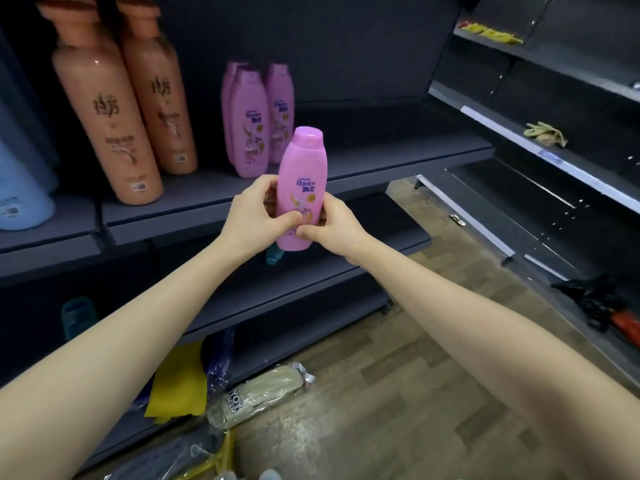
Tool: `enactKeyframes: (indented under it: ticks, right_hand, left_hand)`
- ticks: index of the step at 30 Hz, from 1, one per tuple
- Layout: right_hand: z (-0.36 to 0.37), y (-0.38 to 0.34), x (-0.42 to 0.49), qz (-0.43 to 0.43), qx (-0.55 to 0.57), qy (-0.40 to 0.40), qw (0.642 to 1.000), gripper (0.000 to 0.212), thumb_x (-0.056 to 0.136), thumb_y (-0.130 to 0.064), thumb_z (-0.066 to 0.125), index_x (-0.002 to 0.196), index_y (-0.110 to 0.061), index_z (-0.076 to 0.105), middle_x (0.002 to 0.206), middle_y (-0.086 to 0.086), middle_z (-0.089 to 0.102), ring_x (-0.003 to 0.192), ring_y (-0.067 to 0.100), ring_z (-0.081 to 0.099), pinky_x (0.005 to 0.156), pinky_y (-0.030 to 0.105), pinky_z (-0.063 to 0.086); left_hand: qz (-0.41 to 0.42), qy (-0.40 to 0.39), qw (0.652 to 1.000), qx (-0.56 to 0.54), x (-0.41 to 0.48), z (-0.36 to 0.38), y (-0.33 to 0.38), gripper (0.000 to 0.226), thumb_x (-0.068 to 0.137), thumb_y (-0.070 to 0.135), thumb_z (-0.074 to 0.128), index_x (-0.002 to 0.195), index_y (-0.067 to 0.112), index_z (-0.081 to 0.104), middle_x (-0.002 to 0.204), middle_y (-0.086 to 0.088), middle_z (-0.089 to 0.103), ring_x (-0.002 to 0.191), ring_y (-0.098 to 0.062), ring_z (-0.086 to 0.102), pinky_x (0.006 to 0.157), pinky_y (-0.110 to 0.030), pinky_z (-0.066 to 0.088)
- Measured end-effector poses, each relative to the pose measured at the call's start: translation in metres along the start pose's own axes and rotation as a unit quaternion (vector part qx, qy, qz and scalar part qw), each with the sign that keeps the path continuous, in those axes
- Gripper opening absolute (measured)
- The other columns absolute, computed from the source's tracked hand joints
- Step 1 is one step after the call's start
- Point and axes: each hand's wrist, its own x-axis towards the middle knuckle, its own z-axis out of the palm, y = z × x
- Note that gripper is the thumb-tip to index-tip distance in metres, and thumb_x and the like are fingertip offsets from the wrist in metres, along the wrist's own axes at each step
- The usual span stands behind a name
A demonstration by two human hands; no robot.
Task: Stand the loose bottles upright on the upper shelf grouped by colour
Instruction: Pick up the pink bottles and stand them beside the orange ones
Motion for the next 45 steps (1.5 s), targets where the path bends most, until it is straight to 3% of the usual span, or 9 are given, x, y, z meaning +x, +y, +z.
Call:
enactKeyframes:
  ticks: [8,13,16,18,20,24,30,35,45]
  right_hand:
    - [-0.017,0.005,-0.011,0.032,-0.009,0.051,0.998,0.053,0.077,-0.004,0.072,0.126,-0.007,0.052,0.116,0.007,0.064,0.106,0.022,0.062,0.092,0.042,0.053]
    - [-0.016,0.000,-0.016,0.047,-0.023,0.096,0.994,0.054,0.077,-0.008,0.073,0.127,-0.008,0.051,0.117,0.006,0.064,0.105,0.020,0.062,0.091,0.041,0.053]
    - [-0.013,-0.005,-0.019,0.051,-0.036,0.123,0.990,0.055,0.079,-0.010,0.072,0.129,-0.009,0.049,0.118,0.004,0.062,0.104,0.017,0.061,0.087,0.030,0.054]
    - [-0.009,-0.010,-0.021,0.050,-0.044,0.145,0.987,0.052,0.081,-0.011,0.071,0.128,-0.010,0.047,0.117,0.003,0.061,0.098,0.014,0.059,0.076,0.017,0.050]
    - [-0.004,-0.014,-0.023,0.048,-0.046,0.172,0.983,0.051,0.083,-0.012,0.068,0.129,-0.011,0.045,0.117,0.003,0.061,0.095,0.012,0.057,0.070,0.012,0.046]
    - [0.006,-0.018,-0.022,0.047,-0.038,0.209,0.976,0.056,0.085,-0.014,0.065,0.134,-0.011,0.038,0.122,0.005,0.059,0.104,0.017,0.058,0.078,0.020,0.046]
    - [0.007,-0.017,-0.010,0.052,-0.036,0.210,0.976,0.057,0.082,-0.019,0.069,0.130,-0.012,0.038,0.116,0.003,0.059,0.101,0.019,0.059,0.081,0.029,0.050]
    - [0.000,-0.015,0.005,0.038,-0.032,0.194,0.980,0.053,0.083,-0.018,0.068,0.126,-0.010,0.039,0.113,0.003,0.058,0.096,0.017,0.057,0.076,0.026,0.046]
    - [-0.035,-0.002,0.058,0.003,-0.041,0.121,0.992,0.051,0.083,-0.018,0.067,0.125,-0.011,0.039,0.114,0.007,0.058,0.099,0.023,0.058,0.086,0.041,0.052]
  left_hand:
    - [0.035,-0.049,0.998,-0.009,0.013,0.018,0.001,0.042,0.077,0.007,0.072,0.115,0.011,0.053,0.103,0.005,0.062,0.094,-0.012,0.063,0.084,-0.026,0.052]
    - [0.040,-0.063,0.997,-0.021,0.019,0.019,0.004,0.041,0.078,0.007,0.071,0.114,0.012,0.054,0.098,0.009,0.060,0.087,-0.008,0.061,0.074,-0.013,0.048]
    - [0.053,-0.066,0.996,-0.021,0.022,0.017,0.004,0.041,0.078,0.008,0.070,0.115,0.010,0.054,0.099,0.008,0.059,0.088,-0.010,0.060,0.074,-0.013,0.047]
    - [0.064,-0.066,0.996,-0.018,0.025,0.015,0.004,0.040,0.079,0.009,0.070,0.115,0.010,0.054,0.099,0.008,0.059,0.087,-0.009,0.059,0.072,-0.011,0.046]
    - [0.074,-0.064,0.995,-0.019,0.028,0.014,0.003,0.040,0.079,0.009,0.070,0.116,0.009,0.054,0.099,0.007,0.059,0.088,-0.008,0.059,0.071,-0.010,0.045]
    - [0.081,-0.056,0.995,-0.019,0.034,0.012,0.002,0.040,0.079,0.009,0.070,0.115,0.009,0.054,0.099,0.007,0.060,0.087,-0.007,0.059,0.071,-0.008,0.044]
    - [0.074,-0.058,0.995,-0.024,0.042,0.011,0.001,0.042,0.077,0.010,0.073,0.114,0.010,0.054,0.098,0.008,0.059,0.084,-0.005,0.057,0.066,-0.006,0.044]
    - [0.065,-0.033,0.997,-0.031,0.052,0.015,0.000,0.040,0.076,0.008,0.074,0.107,0.010,0.048,0.101,0.005,0.058,0.089,-0.009,0.059,0.069,-0.009,0.046]
    - [0.033,0.052,0.998,-0.023,0.087,0.039,0.004,0.038,0.075,0.007,0.073,0.099,0.016,0.045,0.090,0.010,0.059,0.079,-0.005,0.060,0.066,-0.010,0.046]
